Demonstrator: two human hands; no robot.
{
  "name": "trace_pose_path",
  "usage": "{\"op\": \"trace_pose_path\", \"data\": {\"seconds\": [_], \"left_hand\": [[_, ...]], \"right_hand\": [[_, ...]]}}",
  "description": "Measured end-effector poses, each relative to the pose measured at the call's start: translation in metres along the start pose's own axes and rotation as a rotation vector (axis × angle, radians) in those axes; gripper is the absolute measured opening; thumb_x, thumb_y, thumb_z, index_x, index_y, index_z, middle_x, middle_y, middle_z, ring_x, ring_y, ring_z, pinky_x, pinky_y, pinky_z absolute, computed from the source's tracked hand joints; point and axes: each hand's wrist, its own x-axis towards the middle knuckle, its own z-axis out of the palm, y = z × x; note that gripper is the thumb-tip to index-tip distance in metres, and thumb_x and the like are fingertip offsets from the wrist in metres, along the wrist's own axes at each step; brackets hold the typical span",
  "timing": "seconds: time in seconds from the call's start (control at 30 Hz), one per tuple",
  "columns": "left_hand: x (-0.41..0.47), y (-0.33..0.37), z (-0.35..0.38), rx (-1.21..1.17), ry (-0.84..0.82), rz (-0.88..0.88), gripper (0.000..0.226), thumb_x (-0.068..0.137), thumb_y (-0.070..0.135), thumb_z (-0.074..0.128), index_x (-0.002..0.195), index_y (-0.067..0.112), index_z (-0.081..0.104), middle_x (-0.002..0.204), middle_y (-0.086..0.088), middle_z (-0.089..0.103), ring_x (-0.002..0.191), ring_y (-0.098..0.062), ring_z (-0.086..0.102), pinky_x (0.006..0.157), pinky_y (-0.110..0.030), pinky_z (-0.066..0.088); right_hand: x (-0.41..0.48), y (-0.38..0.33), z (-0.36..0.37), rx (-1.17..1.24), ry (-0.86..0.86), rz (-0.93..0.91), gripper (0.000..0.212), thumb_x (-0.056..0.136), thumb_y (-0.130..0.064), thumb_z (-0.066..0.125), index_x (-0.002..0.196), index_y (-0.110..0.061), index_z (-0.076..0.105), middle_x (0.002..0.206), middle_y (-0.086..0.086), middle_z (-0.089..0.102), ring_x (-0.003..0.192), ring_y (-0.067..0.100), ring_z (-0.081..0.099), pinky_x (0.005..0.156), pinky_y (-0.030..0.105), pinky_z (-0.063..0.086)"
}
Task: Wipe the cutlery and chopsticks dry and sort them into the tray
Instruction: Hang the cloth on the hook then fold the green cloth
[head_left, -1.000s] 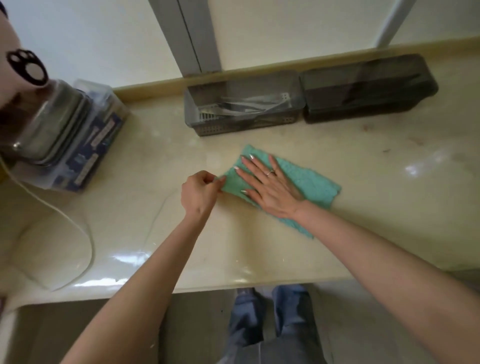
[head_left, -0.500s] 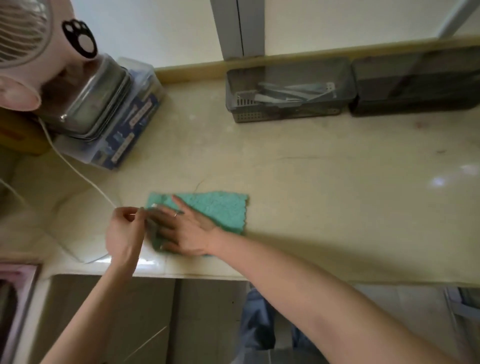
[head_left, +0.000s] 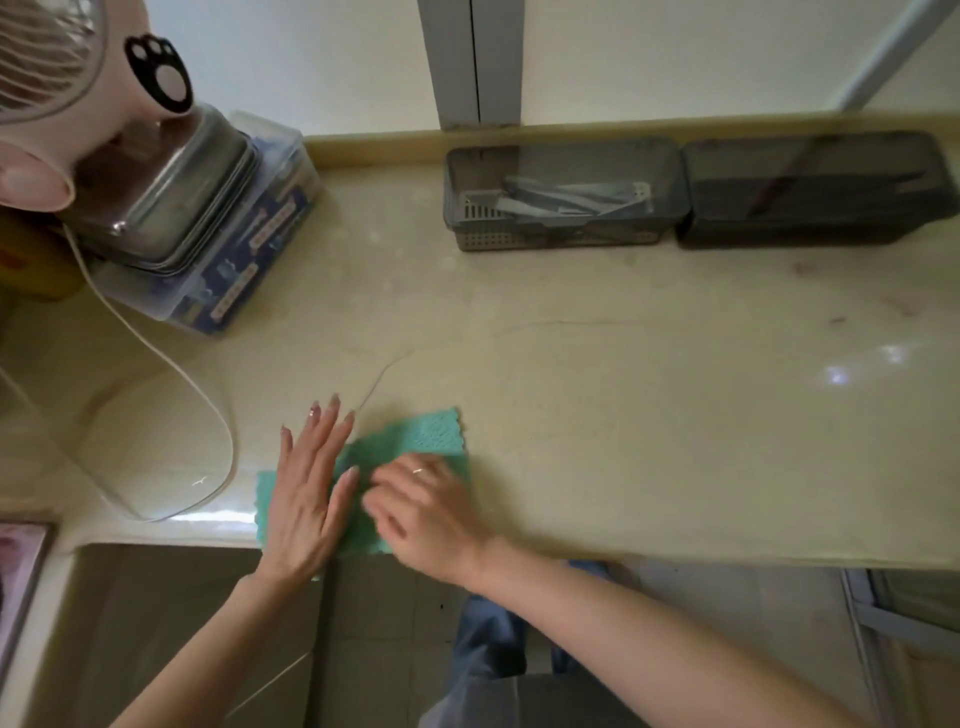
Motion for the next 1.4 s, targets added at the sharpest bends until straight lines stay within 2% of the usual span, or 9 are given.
{"op": "trace_pose_path", "data": {"seconds": [0.1, 0.2, 0.3, 0.43, 0.53, 0.6, 0.77, 1.13, 1.4], "left_hand": [[0.002, -0.003, 0.009, 0.238, -0.279, 0.339, 0.061, 0.097, 0.049, 0.019, 0.149, 0.016, 0.018, 0.154, -0.008, 0.023, 0.144, -0.023, 0.016, 0.116, -0.051, 0.008], [0.004, 0.000, 0.018, 0.370, -0.421, 0.416, 0.065, 0.097, 0.051, 0.014, 0.149, 0.012, 0.014, 0.157, -0.007, 0.016, 0.144, -0.021, 0.015, 0.115, -0.049, 0.009], [0.001, 0.004, 0.021, 0.397, -0.422, 0.362, 0.067, 0.098, 0.051, 0.013, 0.149, 0.009, 0.012, 0.157, -0.010, 0.014, 0.144, -0.023, 0.014, 0.116, -0.048, 0.008], [0.000, 0.010, 0.026, 0.378, -0.384, 0.291, 0.069, 0.096, 0.052, 0.015, 0.148, 0.006, 0.016, 0.157, -0.012, 0.012, 0.145, -0.024, 0.011, 0.115, -0.050, 0.008], [-0.001, 0.013, 0.027, 0.391, -0.397, 0.285, 0.069, 0.097, 0.052, 0.015, 0.148, 0.006, 0.018, 0.157, -0.010, 0.014, 0.145, -0.024, 0.011, 0.113, -0.053, 0.012], [-0.001, 0.021, 0.031, 0.390, -0.395, 0.284, 0.068, 0.097, 0.051, 0.015, 0.148, 0.007, 0.020, 0.157, -0.009, 0.015, 0.145, -0.023, 0.012, 0.113, -0.054, 0.013], [0.007, 0.064, 0.056, 0.384, -0.377, 0.276, 0.069, 0.097, 0.051, 0.013, 0.147, 0.004, 0.022, 0.156, -0.011, 0.016, 0.144, -0.025, 0.015, 0.113, -0.055, 0.016], [0.024, 0.178, 0.132, 0.355, -0.315, 0.170, 0.065, 0.097, 0.047, 0.022, 0.147, 0.005, 0.022, 0.156, -0.012, 0.013, 0.144, -0.029, 0.013, 0.112, -0.055, 0.018], [0.040, 0.225, 0.157, 0.291, -0.345, 0.214, 0.065, 0.098, 0.050, 0.012, 0.148, 0.008, 0.020, 0.156, -0.012, 0.014, 0.144, -0.028, 0.012, 0.111, -0.054, 0.017]], "right_hand": [[-0.012, 0.003, -0.018, -0.239, 0.094, 0.488, 0.034, 0.076, -0.033, 0.066, 0.105, -0.016, 0.059, 0.105, 0.004, 0.058, 0.094, 0.022, 0.054, 0.079, 0.034, 0.048], [-0.002, 0.003, -0.021, -0.264, -0.013, 0.692, 0.046, 0.062, -0.037, 0.081, 0.097, -0.015, 0.060, 0.093, 0.004, 0.060, 0.079, 0.021, 0.059, 0.069, 0.032, 0.049], [0.006, -0.005, -0.019, -0.270, -0.067, 0.678, 0.032, 0.060, -0.030, 0.086, 0.078, -0.017, 0.063, 0.076, 0.002, 0.063, 0.067, 0.019, 0.060, 0.061, 0.028, 0.048], [0.001, -0.008, -0.024, -0.102, 0.031, 0.697, 0.021, 0.071, -0.016, 0.078, 0.081, -0.012, 0.061, 0.082, 0.007, 0.062, 0.065, 0.024, 0.061, 0.054, 0.026, 0.047], [-0.002, -0.006, -0.031, 0.203, 0.038, 0.792, 0.005, 0.085, -0.005, 0.061, 0.089, -0.006, 0.058, 0.092, 0.012, 0.061, 0.082, 0.029, 0.059, 0.073, 0.035, 0.047], [-0.003, 0.000, -0.040, 0.289, 0.061, 0.817, 0.009, 0.084, 0.000, 0.056, 0.089, -0.008, 0.059, 0.094, 0.011, 0.061, 0.086, 0.026, 0.058, 0.081, 0.037, 0.047], [-0.021, 0.025, -0.070, 0.252, 0.062, 0.798, 0.019, 0.079, 0.007, 0.051, 0.088, -0.008, 0.059, 0.093, 0.010, 0.060, 0.085, 0.025, 0.057, 0.080, 0.036, 0.045], [-0.093, 0.096, -0.147, 0.137, 0.160, 0.833, 0.015, 0.080, 0.003, 0.062, 0.081, -0.012, 0.061, 0.084, 0.002, 0.058, 0.077, 0.019, 0.057, 0.075, 0.030, 0.045], [-0.119, 0.123, -0.176, 0.042, 0.228, 0.853, 0.022, 0.076, 0.008, 0.061, 0.078, -0.014, 0.060, 0.081, 0.000, 0.056, 0.075, 0.018, 0.056, 0.070, 0.029, 0.044]]}}
